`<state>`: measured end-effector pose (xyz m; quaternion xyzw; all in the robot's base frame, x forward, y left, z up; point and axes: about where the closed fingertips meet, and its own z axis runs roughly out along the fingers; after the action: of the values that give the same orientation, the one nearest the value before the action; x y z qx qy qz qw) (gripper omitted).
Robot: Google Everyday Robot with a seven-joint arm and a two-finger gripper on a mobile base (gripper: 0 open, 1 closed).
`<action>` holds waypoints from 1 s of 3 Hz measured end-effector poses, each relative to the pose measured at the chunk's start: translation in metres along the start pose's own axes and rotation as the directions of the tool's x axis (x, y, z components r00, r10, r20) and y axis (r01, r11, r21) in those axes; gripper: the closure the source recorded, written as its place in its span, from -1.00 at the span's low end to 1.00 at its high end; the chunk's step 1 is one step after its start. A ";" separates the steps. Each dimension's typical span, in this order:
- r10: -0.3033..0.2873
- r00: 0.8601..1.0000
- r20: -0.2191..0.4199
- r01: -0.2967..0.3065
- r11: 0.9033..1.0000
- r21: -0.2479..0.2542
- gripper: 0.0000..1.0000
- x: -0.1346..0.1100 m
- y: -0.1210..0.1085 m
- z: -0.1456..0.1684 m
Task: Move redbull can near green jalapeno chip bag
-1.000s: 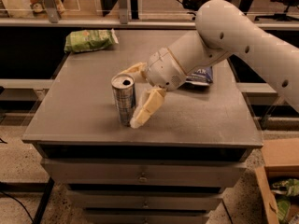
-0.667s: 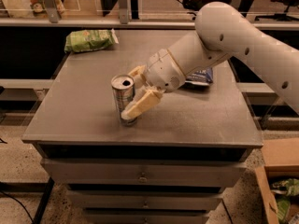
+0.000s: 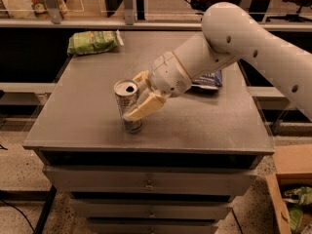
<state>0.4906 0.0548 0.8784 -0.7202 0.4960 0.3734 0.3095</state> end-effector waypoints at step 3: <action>-0.044 0.999 -0.013 0.044 0.998 -0.036 1.00 -0.017 -0.035 0.005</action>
Offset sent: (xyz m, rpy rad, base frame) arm 0.0146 0.0178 0.0061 -0.0317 -0.0536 0.0641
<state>0.5183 0.0779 0.8929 -0.7389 0.4755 0.3702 0.3015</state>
